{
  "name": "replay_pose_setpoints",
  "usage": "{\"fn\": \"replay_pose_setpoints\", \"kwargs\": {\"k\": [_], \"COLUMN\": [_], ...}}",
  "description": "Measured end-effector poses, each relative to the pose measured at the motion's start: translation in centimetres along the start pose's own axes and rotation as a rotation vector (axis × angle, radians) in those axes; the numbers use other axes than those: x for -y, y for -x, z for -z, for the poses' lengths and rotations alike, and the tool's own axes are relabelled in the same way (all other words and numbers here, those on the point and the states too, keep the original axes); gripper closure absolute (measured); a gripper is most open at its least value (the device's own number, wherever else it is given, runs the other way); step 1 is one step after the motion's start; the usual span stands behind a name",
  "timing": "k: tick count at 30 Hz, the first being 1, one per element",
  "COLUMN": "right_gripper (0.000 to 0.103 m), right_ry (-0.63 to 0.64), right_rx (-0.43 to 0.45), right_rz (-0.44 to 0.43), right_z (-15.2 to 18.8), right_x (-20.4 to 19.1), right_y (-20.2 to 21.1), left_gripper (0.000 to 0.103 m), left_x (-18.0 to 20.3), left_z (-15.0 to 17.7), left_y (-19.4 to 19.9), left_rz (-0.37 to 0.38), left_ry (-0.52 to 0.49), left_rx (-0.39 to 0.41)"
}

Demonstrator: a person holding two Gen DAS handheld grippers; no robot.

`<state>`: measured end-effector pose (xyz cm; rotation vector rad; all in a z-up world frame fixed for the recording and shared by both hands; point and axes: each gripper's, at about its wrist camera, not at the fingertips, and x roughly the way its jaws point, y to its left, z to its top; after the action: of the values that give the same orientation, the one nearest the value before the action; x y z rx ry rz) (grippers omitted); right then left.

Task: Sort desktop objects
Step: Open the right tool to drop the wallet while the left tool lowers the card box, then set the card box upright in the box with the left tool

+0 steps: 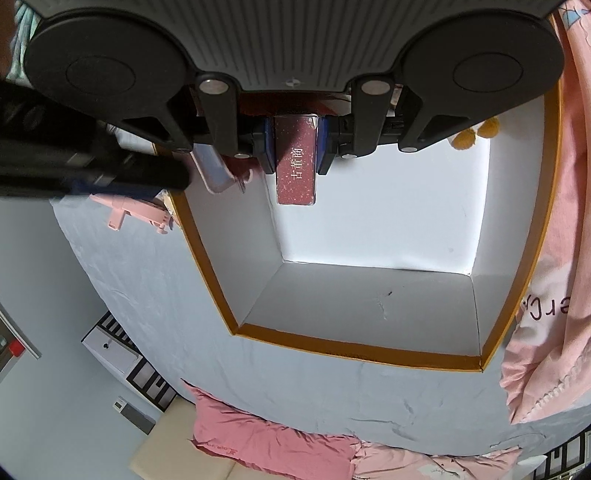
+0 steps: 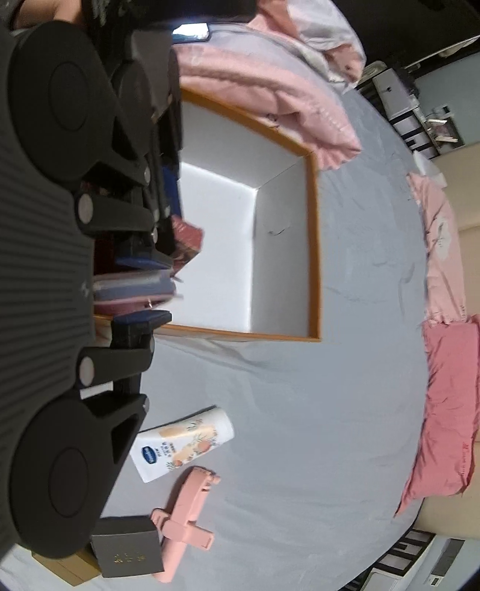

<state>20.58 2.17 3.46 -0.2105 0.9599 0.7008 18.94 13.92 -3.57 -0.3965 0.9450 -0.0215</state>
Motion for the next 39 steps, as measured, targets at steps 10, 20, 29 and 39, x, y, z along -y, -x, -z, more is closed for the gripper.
{"fn": "replay_pose_setpoints", "kwargs": {"k": [10,20,29,39], "right_gripper": [0.071,0.071,0.071,0.071], "right_ry": [-0.082,-0.214,-0.232,-0.236], "right_rx": [0.115,0.123,0.139,0.127], "right_rz": [0.050,0.080,0.097,0.082], "right_z": [1.0,3.4,5.2,6.3], "right_x": [3.0,5.9,6.7,7.0], "right_y": [2.9,2.9,3.7,4.0], "left_gripper": [0.078,0.074,0.074,0.076], "left_x": [0.9,1.4,-0.2,0.5], "left_z": [0.8,1.0,0.8,1.1], "left_y": [0.5,0.2,0.6,0.2], "left_rz": [0.028,0.132,0.209,0.168], "left_ry": [-0.026,-0.013,0.122,0.079], "left_rx": [0.000,-0.010,-0.001,-0.024]}}
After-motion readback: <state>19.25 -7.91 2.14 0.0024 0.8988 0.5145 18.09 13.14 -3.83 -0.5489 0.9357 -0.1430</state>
